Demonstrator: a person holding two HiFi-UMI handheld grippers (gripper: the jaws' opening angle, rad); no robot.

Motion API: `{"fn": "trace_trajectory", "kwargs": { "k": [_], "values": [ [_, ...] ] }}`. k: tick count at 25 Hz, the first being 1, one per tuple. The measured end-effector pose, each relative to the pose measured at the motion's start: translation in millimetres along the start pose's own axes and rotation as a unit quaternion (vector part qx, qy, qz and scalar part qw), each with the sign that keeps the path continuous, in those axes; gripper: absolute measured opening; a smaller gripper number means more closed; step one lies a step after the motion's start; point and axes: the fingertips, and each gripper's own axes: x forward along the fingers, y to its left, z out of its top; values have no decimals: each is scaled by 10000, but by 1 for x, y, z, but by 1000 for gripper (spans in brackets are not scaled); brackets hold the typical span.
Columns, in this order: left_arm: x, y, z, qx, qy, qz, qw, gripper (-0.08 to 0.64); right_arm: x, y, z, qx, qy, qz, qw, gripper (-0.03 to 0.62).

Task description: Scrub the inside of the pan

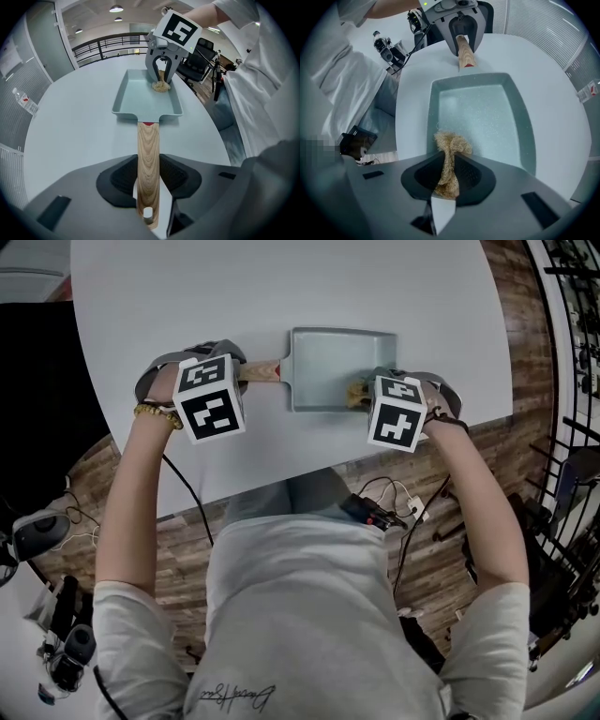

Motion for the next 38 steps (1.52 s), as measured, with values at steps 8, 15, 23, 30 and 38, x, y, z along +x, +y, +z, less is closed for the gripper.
{"fn": "trace_trajectory", "kwargs": {
  "k": [8,15,23,30,38],
  "values": [
    [4,0,-1,96,130,62,9999,149,-3,-6,7,502,-529,-231,9971,77],
    [7,-1,-3,99,103,68,9999,149,-14,-12,12,849,-918,-577,9905,77],
    [5,-1,3,78,4,39,10000,172,-43,-15,15,1596,-1726,-1150,9651,77],
    [-10,2,13,82,-113,175,9997,175,-57,-10,11,2236,-2273,-1353,9381,77],
    [-40,9,25,-525,-990,582,9920,134,-69,-9,10,2629,-2620,-1537,9157,77]
  ]
}}
